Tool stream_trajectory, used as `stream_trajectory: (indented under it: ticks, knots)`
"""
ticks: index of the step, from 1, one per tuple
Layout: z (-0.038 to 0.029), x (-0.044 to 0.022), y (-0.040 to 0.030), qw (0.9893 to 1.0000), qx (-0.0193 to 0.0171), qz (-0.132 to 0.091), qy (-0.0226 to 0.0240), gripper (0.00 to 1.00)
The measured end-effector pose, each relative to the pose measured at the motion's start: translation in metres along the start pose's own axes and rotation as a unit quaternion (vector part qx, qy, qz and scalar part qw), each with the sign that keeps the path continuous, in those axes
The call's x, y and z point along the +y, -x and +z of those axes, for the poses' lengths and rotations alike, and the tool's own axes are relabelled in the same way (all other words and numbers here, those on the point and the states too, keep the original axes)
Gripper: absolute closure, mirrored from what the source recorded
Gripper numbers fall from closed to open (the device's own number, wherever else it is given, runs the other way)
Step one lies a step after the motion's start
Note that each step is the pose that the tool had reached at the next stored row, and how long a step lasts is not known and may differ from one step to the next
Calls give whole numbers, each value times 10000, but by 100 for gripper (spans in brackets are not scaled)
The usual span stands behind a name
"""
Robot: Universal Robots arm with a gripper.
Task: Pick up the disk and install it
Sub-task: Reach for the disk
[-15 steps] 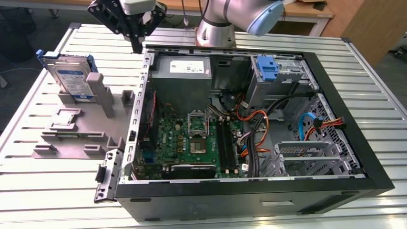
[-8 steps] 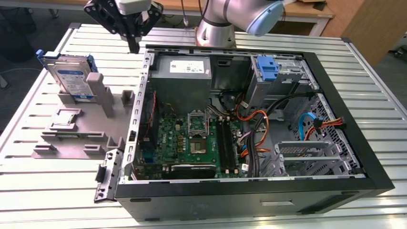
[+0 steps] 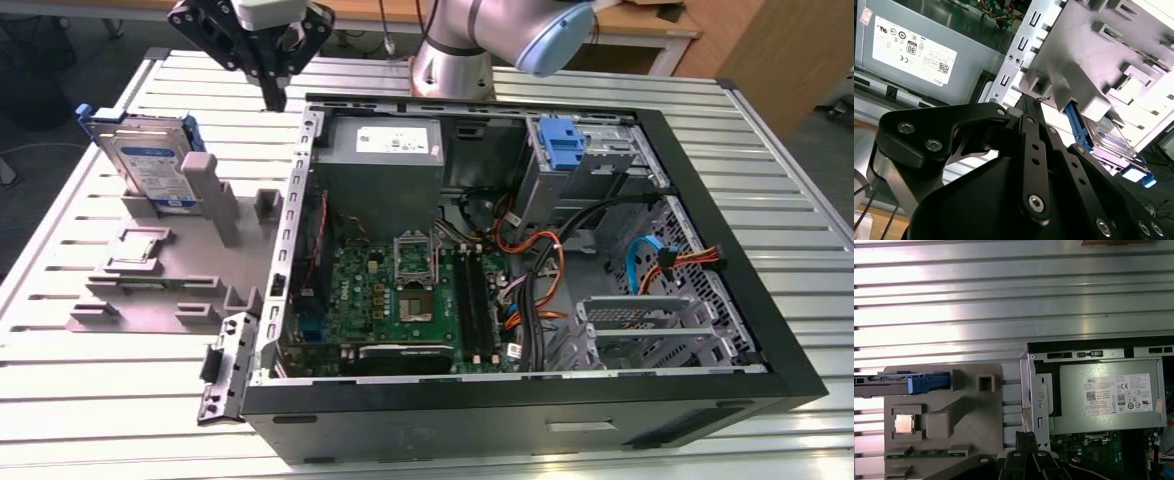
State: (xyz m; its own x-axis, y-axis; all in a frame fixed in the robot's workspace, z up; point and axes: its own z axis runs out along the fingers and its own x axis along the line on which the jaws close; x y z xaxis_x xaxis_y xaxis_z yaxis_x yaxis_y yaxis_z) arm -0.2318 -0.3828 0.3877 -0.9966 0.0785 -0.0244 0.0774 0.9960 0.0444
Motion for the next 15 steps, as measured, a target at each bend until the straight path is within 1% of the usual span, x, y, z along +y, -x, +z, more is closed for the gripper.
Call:
stream_trajectory:
  ticks: [15]
  knots:
    - [8, 6, -121, 10000, 0, 0, 0, 90]
